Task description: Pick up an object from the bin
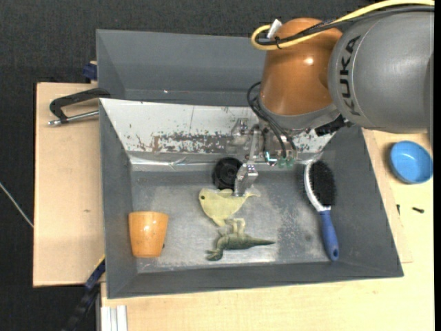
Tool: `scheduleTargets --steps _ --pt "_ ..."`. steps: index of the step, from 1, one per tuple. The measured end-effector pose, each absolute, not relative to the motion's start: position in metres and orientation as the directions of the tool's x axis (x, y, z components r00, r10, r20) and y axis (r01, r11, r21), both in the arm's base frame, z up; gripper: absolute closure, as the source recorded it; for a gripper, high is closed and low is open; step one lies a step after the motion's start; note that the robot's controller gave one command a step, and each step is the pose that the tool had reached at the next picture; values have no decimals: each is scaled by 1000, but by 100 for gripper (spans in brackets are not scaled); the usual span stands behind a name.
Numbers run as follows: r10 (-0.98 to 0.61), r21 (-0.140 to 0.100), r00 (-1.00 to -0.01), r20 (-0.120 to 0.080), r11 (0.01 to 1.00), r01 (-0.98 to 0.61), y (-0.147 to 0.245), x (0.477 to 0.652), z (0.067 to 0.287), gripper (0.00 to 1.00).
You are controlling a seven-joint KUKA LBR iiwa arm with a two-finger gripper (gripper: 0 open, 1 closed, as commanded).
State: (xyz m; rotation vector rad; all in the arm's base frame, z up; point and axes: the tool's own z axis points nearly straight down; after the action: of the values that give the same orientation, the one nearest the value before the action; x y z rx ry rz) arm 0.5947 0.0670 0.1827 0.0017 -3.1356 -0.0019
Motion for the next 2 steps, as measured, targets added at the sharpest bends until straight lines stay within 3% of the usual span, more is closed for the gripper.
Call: scheduleTargets --steps 1,2 --pt "-180 0 -983 -21 984 -180 69 597 93 0" --pt "-179 0 -984 -16 984 -179 68 596 92 100"
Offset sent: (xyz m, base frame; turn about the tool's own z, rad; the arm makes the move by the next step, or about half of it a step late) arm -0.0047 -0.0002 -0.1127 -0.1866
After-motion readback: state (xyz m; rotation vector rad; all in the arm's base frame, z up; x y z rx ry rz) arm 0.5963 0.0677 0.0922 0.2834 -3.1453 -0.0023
